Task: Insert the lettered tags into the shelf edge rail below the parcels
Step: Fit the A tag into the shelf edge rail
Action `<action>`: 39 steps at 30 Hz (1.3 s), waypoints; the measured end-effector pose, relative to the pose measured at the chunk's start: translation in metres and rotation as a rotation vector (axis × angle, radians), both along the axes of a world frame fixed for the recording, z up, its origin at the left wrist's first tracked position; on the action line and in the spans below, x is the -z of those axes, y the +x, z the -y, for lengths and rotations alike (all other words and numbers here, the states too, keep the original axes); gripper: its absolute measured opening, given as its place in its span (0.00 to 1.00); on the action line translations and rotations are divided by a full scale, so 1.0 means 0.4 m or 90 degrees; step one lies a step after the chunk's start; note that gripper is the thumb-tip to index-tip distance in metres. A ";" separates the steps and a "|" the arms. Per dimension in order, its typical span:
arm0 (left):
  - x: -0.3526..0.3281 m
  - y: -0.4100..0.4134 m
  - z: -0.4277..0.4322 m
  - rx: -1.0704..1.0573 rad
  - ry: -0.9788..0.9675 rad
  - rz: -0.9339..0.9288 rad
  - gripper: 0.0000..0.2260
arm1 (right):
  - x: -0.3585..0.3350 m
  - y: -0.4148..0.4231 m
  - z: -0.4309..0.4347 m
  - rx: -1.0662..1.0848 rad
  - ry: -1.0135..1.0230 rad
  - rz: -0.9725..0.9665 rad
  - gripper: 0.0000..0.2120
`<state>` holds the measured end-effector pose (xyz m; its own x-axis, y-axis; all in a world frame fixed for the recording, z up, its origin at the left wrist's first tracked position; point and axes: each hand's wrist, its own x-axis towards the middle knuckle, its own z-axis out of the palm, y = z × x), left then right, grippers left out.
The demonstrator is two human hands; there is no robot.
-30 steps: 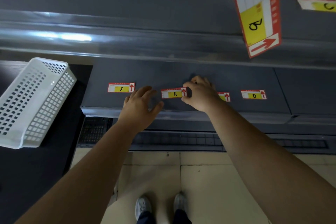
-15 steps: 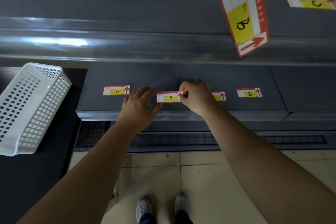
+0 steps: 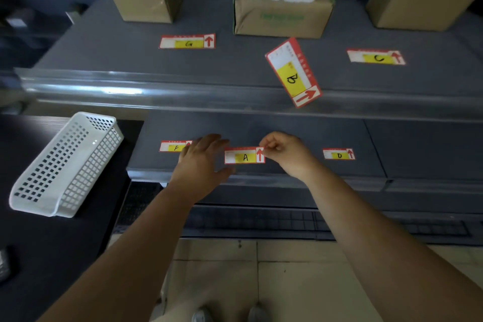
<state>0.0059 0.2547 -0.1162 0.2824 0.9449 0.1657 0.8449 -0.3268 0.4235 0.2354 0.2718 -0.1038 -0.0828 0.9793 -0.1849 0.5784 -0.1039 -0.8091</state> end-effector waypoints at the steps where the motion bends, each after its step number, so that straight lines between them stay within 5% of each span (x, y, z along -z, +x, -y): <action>1: -0.012 0.002 0.013 0.000 0.008 -0.001 0.27 | -0.018 0.003 0.013 -0.001 -0.009 -0.023 0.07; 15: -0.239 -0.012 0.353 0.055 0.183 -0.002 0.17 | -0.287 -0.021 0.420 -0.003 0.045 -0.075 0.09; 19: -0.310 -0.049 0.501 0.037 0.213 0.022 0.17 | -0.341 -0.066 0.592 -0.041 0.166 0.046 0.17; 25: -0.424 -0.111 0.652 0.024 0.241 0.038 0.18 | -0.435 -0.122 0.756 -0.075 0.338 0.183 0.15; 39: -0.520 -0.150 0.624 0.006 0.256 0.039 0.20 | -0.527 -0.162 0.717 -0.076 0.401 0.190 0.15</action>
